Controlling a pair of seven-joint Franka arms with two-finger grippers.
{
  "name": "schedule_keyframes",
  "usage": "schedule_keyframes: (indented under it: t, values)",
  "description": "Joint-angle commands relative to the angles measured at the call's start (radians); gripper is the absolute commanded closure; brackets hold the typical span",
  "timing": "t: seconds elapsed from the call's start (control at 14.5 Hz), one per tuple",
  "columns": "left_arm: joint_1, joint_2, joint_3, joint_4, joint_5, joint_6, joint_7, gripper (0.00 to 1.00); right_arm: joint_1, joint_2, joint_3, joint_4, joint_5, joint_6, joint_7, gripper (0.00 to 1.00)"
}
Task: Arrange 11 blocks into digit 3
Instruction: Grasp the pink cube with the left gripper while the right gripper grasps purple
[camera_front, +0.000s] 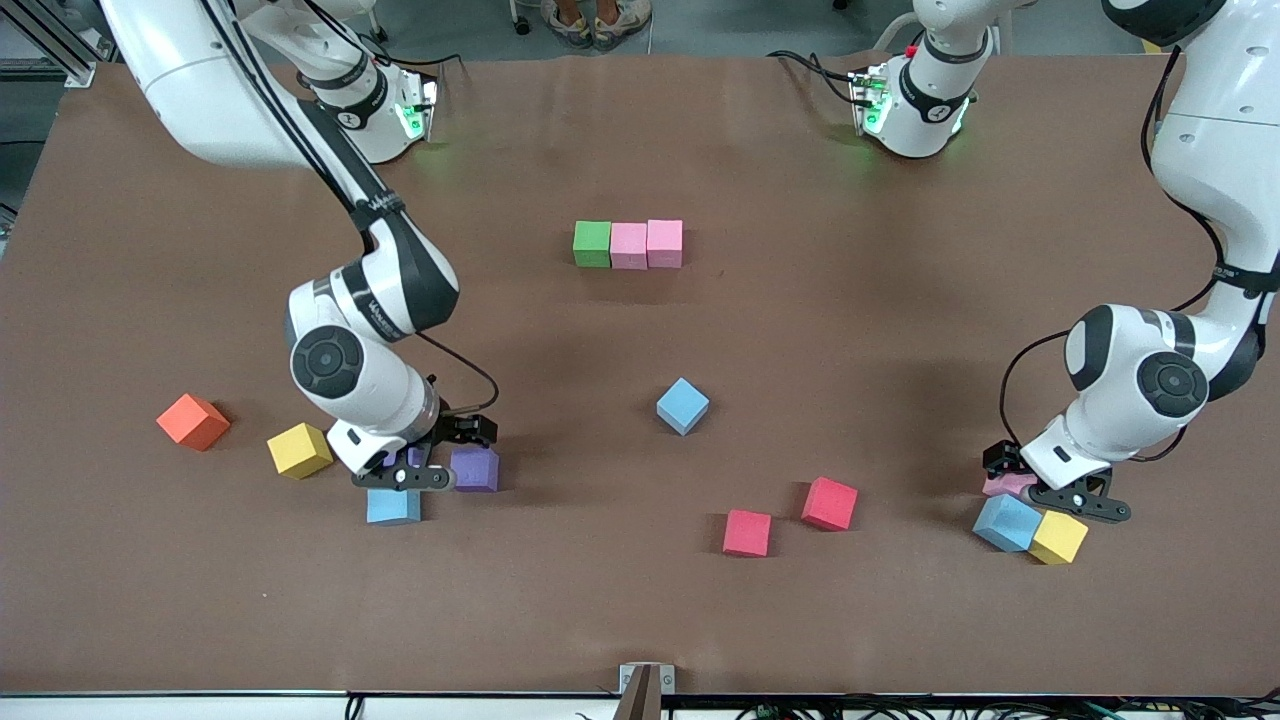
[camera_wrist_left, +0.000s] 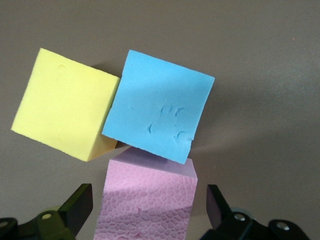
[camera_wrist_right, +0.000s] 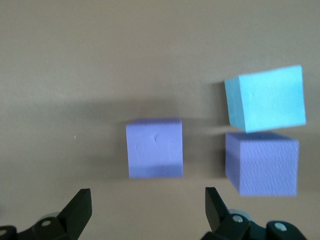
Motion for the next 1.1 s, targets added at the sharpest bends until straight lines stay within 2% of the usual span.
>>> schedule_keyframes:
  t: [0.0, 0.07, 0.21, 0.41, 0.69, 0.9, 1.04]
  values:
    - [-0.001, 0.007, -0.002, 0.011, 0.013, 0.011, -0.027, 0.38, -0.005, 0.056, 0.011, 0.047, -0.029, 0.033, -0.034, 0.00]
    - [-0.001, 0.010, -0.002, 0.011, 0.015, 0.011, -0.026, 0.51, -0.011, 0.069, 0.009, 0.049, -0.029, 0.057, -0.060, 0.00]
    - [-0.001, 0.012, -0.002, 0.012, 0.016, 0.011, -0.027, 0.70, -0.007, 0.089, -0.003, 0.050, -0.029, 0.079, -0.068, 0.00]
    - [-0.001, 0.004, -0.002, 0.012, 0.007, 0.009, -0.036, 0.85, 0.007, 0.107, -0.034, 0.070, -0.031, 0.079, -0.092, 0.00]
    - [0.001, -0.021, -0.016, 0.016, 0.003, -0.032, -0.116, 0.88, 0.027, 0.130, -0.054, 0.078, -0.031, 0.087, -0.108, 0.00]
    - [0.002, -0.025, -0.066, 0.077, -0.013, -0.185, -0.219, 0.89, 0.049, 0.136, -0.067, 0.084, -0.026, 0.087, -0.105, 0.00]
    - [0.002, -0.036, -0.091, 0.097, -0.013, -0.241, -0.272, 0.89, 0.050, 0.144, -0.067, 0.084, -0.028, 0.087, -0.111, 0.00]
